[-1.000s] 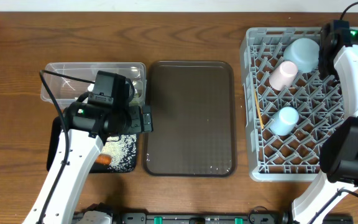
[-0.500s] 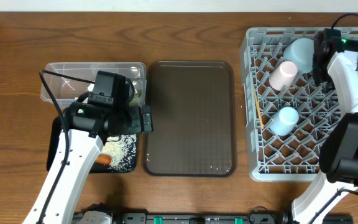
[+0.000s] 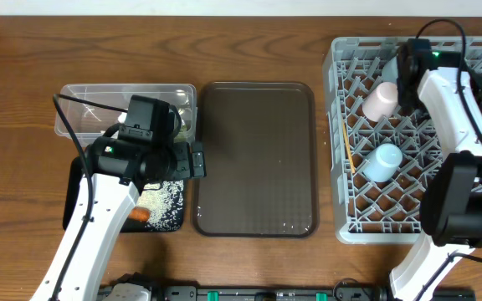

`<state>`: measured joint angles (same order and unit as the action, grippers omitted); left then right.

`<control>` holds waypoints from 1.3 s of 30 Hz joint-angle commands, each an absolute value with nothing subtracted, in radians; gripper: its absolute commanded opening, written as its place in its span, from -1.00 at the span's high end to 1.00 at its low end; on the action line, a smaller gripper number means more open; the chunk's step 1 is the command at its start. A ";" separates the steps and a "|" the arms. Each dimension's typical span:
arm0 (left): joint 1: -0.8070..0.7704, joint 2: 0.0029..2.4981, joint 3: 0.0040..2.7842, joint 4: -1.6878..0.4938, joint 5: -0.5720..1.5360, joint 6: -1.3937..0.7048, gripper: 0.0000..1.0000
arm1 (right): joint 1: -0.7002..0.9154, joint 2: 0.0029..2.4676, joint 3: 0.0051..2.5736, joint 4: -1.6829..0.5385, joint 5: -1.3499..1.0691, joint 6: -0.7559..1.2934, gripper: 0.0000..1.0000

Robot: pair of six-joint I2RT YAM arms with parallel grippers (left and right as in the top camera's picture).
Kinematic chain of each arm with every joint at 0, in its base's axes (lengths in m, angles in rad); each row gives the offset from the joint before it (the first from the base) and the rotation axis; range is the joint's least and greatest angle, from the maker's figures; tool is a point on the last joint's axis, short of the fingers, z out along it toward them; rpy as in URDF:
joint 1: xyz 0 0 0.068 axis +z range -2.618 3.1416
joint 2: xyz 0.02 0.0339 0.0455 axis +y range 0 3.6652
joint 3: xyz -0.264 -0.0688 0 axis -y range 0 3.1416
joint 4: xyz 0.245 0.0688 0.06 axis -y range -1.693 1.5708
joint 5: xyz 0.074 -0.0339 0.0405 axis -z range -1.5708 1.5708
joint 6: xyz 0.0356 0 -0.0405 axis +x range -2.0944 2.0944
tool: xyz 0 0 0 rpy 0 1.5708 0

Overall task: Sort waste into correct bins and load items into the dishwasher rack
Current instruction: 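Lower the blue plate into the rack's right side with the right gripper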

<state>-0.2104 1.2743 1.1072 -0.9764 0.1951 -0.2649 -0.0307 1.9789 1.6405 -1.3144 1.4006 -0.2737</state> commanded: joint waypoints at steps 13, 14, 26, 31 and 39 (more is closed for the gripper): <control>-0.206 1.274 1.116 -0.979 0.182 -0.263 -0.96 | 0.096 1.969 1.634 -1.320 0.989 -0.221 -0.98; -0.206 1.274 1.116 -0.979 0.182 -0.263 -0.96 | 0.099 1.966 1.634 -1.321 0.952 -0.221 -0.98; -0.206 1.274 1.116 -0.979 0.182 -0.263 -0.96 | 0.109 1.825 1.634 -1.287 0.724 -0.222 -0.99; -0.206 1.274 1.116 -0.979 0.182 -0.263 -0.96 | 0.109 1.710 1.634 -1.247 0.608 -0.222 -0.99; -0.206 1.274 1.116 -0.979 0.182 -0.263 -0.96 | 0.025 1.566 1.634 -1.195 0.363 -0.152 -0.66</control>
<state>-0.2104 1.2743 1.1076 -0.9760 0.1951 -0.2649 0.0780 1.5970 1.6348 -1.2049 0.4931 -0.2207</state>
